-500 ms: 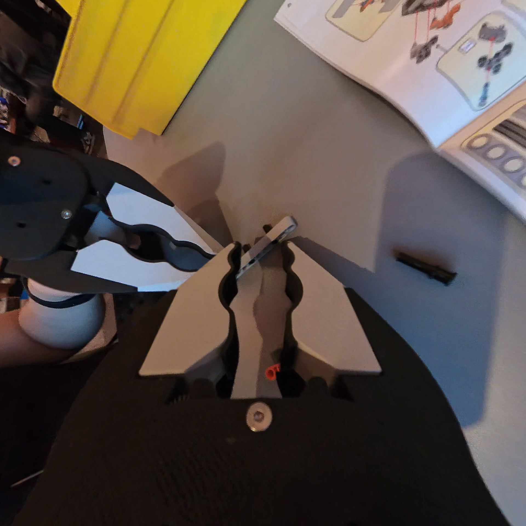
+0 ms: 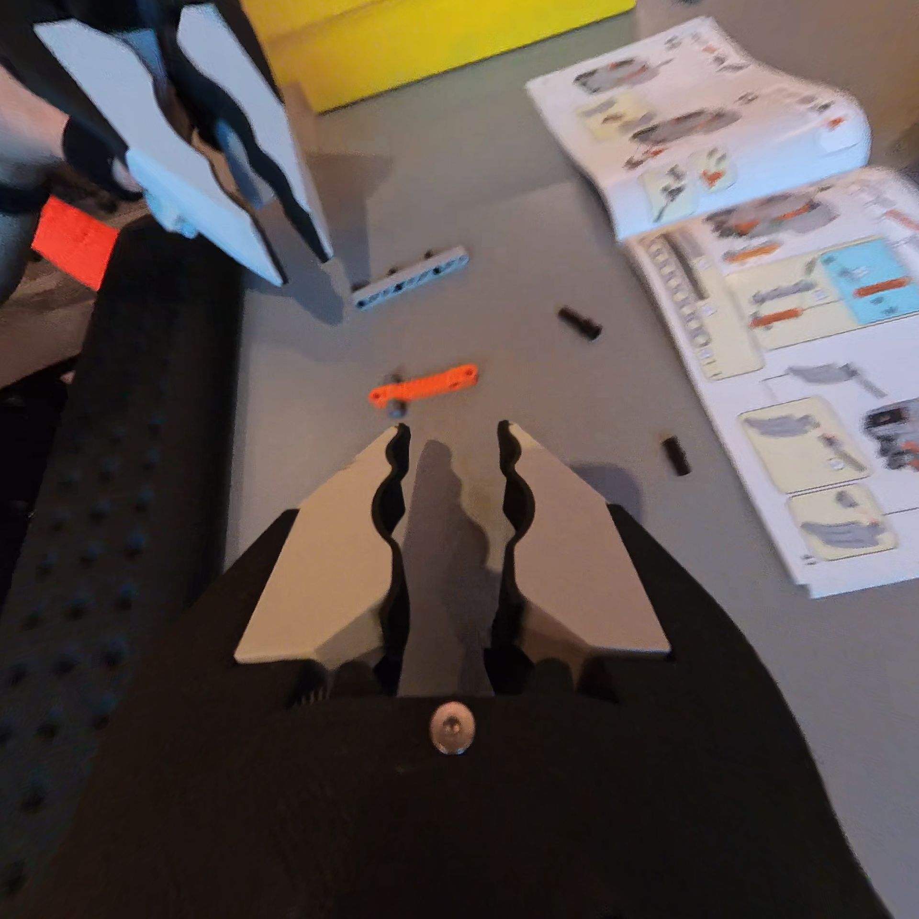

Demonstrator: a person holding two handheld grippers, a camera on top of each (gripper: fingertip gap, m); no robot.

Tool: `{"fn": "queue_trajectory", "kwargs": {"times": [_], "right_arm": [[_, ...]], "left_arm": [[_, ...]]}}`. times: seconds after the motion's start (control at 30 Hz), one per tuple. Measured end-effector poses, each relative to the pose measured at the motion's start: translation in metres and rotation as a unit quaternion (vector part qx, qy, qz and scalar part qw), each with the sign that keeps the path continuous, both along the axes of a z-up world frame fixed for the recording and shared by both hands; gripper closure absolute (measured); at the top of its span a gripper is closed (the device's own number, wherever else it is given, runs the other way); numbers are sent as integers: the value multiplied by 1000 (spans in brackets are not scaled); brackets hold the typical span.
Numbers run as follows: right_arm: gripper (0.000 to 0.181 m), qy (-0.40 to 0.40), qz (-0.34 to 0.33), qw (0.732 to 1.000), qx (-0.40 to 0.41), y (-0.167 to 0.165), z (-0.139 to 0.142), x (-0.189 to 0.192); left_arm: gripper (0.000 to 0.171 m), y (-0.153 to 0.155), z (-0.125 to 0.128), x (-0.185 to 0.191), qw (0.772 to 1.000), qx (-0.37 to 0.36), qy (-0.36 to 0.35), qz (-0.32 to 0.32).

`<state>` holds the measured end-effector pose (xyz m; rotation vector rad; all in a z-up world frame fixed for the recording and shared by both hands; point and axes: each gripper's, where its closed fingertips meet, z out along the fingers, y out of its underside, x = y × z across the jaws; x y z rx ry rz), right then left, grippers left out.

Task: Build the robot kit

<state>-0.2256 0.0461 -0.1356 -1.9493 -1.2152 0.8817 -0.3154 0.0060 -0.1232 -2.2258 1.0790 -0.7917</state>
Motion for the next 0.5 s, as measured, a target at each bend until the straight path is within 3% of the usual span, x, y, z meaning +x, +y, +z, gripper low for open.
{"fn": "queue_trajectory", "kwargs": {"times": [0.2, 0.37, 0.5], "right_arm": [[146, -68, 60, 996, 20, -20, -25, -4], [149, -62, 64, 996, 27, -20, -25, -8], [150, -48, 76, 995, 41, -23, -22, -20]], "left_arm": [[150, 0, -20, 38, 997, 25, 63, -48], [147, 12, -24, 34, 995, 23, 75, -58], [147, 17, -32, 33, 989, 44, 99, -104]]}}
